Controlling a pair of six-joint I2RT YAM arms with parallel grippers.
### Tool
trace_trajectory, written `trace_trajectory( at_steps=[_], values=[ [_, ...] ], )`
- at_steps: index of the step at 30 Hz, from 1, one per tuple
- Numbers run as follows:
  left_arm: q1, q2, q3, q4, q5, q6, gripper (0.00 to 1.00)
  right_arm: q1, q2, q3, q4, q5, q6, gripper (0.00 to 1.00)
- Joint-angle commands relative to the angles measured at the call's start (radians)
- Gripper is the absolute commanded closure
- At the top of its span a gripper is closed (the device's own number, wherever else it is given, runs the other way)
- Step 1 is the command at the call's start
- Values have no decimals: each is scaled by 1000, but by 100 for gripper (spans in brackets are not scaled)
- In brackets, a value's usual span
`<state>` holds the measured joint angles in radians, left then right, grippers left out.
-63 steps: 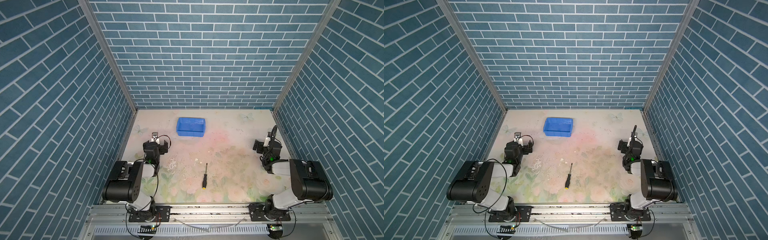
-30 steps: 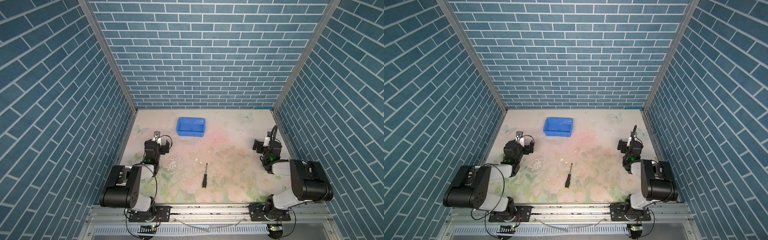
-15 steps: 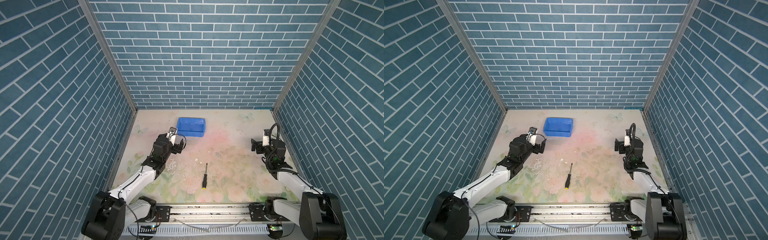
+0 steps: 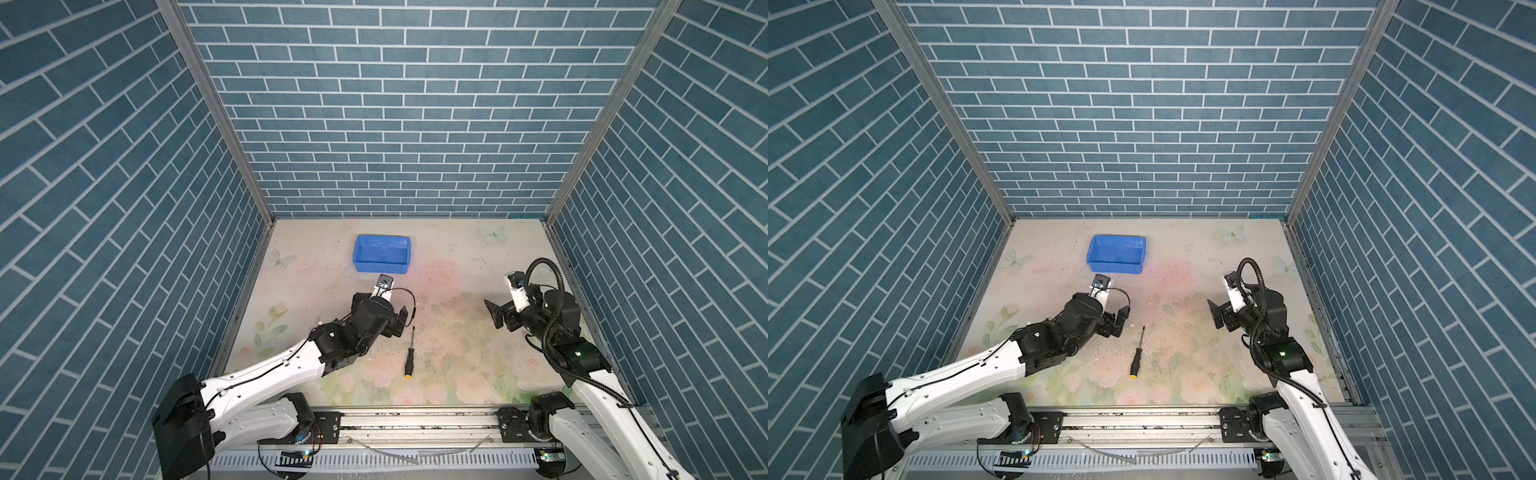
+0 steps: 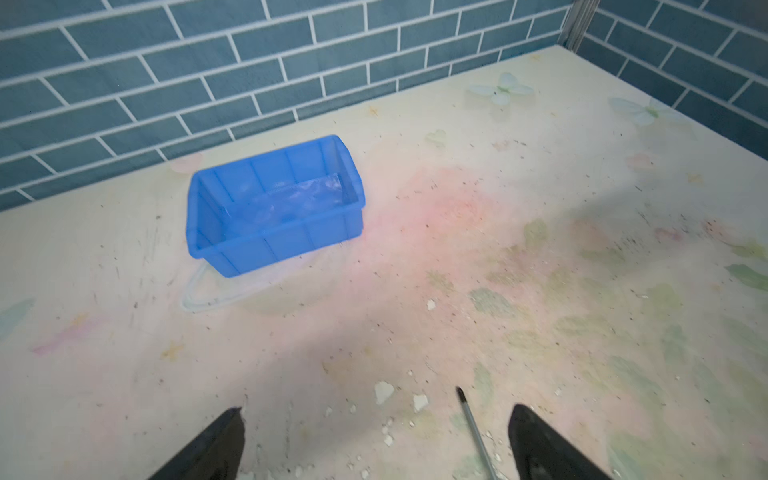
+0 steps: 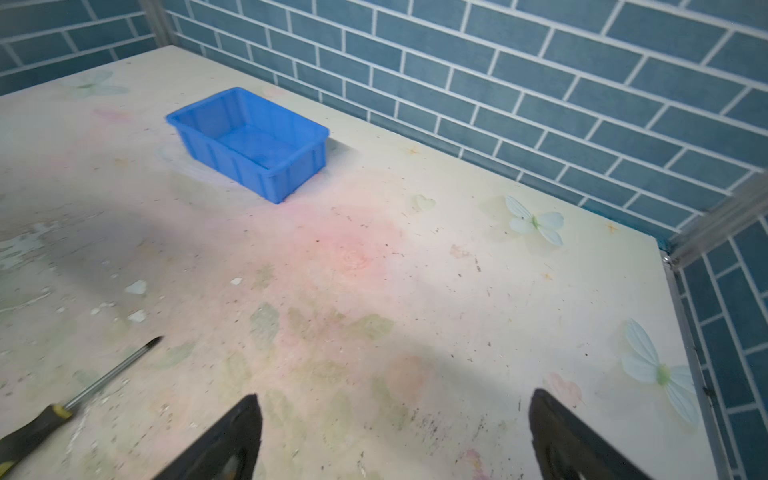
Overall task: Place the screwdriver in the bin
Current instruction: 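Move the left gripper over the black-and-yellow screwdriver while the right arm lifts aside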
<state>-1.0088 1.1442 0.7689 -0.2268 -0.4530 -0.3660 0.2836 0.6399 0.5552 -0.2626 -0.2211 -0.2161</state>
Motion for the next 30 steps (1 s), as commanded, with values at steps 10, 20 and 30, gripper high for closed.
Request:
trace_trajectory(
  at_steps=[10,20,30],
  values=[
    [-184,321,180,-305,56,-401,0,72,-78,127,-421,-296,-222,1],
    [-194,455,312,-536,168,-545,4,74,-74,180,-623,-396,-371,1],
    [-115,467,279,-577,349,-591,14,75,-115,187,-651,-413,-374,1]
  ],
)
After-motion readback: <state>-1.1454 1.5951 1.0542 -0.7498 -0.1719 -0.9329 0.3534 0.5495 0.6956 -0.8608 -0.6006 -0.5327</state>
